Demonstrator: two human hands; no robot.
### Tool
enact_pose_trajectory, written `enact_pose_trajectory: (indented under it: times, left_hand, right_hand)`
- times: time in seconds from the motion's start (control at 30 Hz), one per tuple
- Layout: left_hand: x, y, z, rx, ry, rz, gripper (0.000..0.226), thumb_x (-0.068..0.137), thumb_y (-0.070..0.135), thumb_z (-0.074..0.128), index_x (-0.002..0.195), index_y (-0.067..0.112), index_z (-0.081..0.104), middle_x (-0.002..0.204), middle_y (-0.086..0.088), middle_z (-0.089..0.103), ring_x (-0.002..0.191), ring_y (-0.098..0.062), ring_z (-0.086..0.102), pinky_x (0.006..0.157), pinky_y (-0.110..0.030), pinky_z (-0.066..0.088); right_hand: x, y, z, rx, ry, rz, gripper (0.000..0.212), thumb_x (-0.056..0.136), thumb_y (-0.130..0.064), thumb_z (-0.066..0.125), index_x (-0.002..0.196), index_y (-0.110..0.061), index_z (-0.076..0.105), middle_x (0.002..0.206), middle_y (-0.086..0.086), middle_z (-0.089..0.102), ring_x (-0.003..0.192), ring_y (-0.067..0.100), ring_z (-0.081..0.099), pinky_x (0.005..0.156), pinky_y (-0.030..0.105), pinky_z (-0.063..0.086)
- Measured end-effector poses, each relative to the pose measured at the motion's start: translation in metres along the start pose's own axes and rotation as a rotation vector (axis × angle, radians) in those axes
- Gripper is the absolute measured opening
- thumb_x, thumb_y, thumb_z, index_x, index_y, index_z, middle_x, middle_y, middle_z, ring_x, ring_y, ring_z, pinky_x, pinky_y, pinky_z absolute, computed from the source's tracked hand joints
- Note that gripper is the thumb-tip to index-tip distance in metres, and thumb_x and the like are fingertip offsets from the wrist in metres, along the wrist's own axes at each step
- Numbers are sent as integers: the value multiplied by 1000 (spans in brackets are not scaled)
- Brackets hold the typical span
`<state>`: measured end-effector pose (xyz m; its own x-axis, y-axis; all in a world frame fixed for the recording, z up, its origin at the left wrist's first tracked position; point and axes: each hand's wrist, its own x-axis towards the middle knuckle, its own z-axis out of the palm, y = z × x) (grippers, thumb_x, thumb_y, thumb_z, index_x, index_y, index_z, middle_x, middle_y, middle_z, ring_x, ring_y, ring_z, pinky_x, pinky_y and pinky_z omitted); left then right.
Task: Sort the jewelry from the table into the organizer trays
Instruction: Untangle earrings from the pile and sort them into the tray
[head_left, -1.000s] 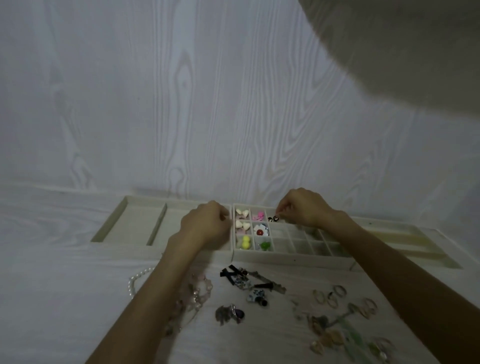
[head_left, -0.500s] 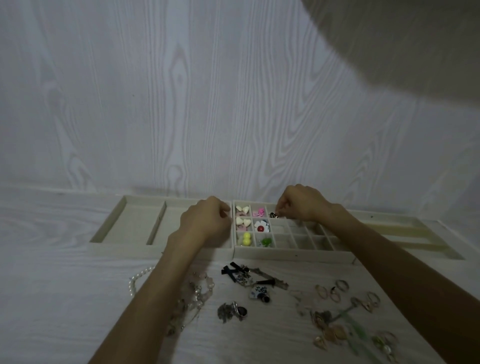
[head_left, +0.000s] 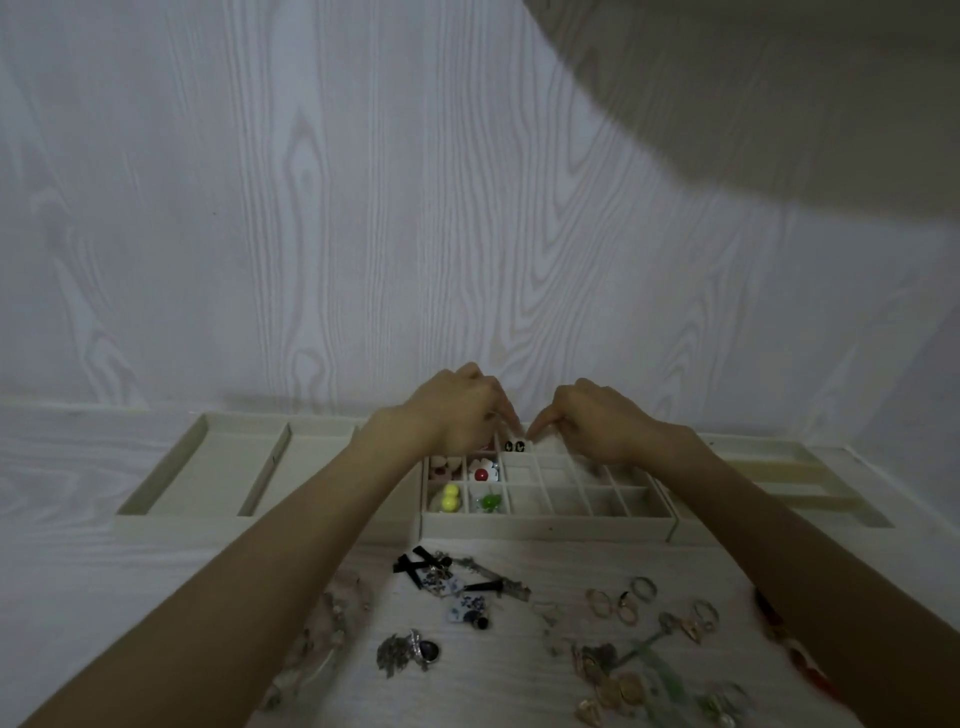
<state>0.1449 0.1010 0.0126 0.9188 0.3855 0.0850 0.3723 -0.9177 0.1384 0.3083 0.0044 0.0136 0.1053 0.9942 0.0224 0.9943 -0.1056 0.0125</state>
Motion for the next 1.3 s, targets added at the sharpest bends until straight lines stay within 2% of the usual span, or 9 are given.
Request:
enact_pose_trajectory:
  times: [0.2, 0.4, 0.57, 0.73, 0.9, 1.03, 1.13, 1.23, 1.3]
  left_hand:
    - [15, 2, 7, 216, -160, 3, 38, 99, 28, 33, 128, 38, 56, 142, 6, 43, 125, -18, 32, 100, -31, 29]
    - [17, 3, 5, 298, -147, 50, 35, 98, 28, 37, 126, 35, 57, 136, 4, 45, 122, -17, 34, 97, -29, 30]
    - [20, 3, 5, 351, -174, 45, 34, 98, 32, 39, 128, 30, 55, 135, 2, 45, 121, -19, 34, 98, -31, 32]
    - [20, 3, 7, 355, -186, 54, 35, 99, 30, 39, 130, 33, 54, 136, 2, 44, 121, -20, 34, 97, -31, 31]
    - [21, 2, 8, 359, -195, 47, 35, 97, 30, 42, 130, 25, 53, 137, 0, 44, 122, -20, 34, 98, -32, 32]
    - [20, 3, 5, 330, -188, 55, 33, 97, 28, 44, 128, 31, 56, 136, 2, 45, 120, -19, 34, 95, -30, 31]
    - [17, 1, -1, 224, -143, 36, 33, 93, 21, 49, 118, 37, 63, 129, 3, 51, 117, -18, 38, 86, -25, 31]
    - [5, -1, -16, 43, -69, -69, 30, 89, 21, 53, 106, 41, 68, 120, -1, 55, 114, -20, 46, 88, -31, 42]
    - [-9, 2, -26, 1, -38, -110, 26, 90, 25, 53, 107, 39, 68, 119, 0, 58, 114, -19, 49, 90, -34, 44]
  right_hand:
    - [3, 0, 6, -37, -62, -39, 51, 95, -3, 38, 113, -42, 64, 89, -3, 43, 89, 16, 41, 74, 27, 29]
    - [7, -7, 3, -105, -95, -53, 49, 94, -4, 39, 115, -40, 63, 90, -7, 38, 89, 13, 34, 77, 26, 26]
    - [9, -10, 4, -105, -128, -41, 49, 95, -4, 37, 117, -39, 63, 92, -7, 37, 90, 13, 34, 79, 26, 26]
    - [11, -11, 4, -119, -130, -39, 45, 96, -7, 39, 116, -39, 63, 91, -9, 36, 89, 12, 35, 79, 26, 25]
    - [11, -11, 5, -126, -136, -39, 43, 97, -9, 39, 117, -39, 63, 91, -10, 37, 90, 13, 37, 80, 26, 25]
    - [10, -11, 3, -100, -113, -45, 44, 95, -7, 41, 113, -39, 65, 78, -16, 33, 87, 10, 36, 80, 26, 26]
    - [3, -9, -6, 28, -102, -30, 35, 93, -12, 49, 112, -35, 67, 74, -19, 35, 86, 9, 44, 74, 25, 33]
    - [-15, -4, -20, 130, -79, 0, 26, 90, -20, 57, 110, -32, 68, 77, -19, 44, 84, 10, 49, 72, 24, 36]
    - [-33, -2, -28, 173, -70, 27, 25, 89, -17, 58, 107, -30, 69, 77, -19, 49, 78, 7, 50, 72, 24, 38]
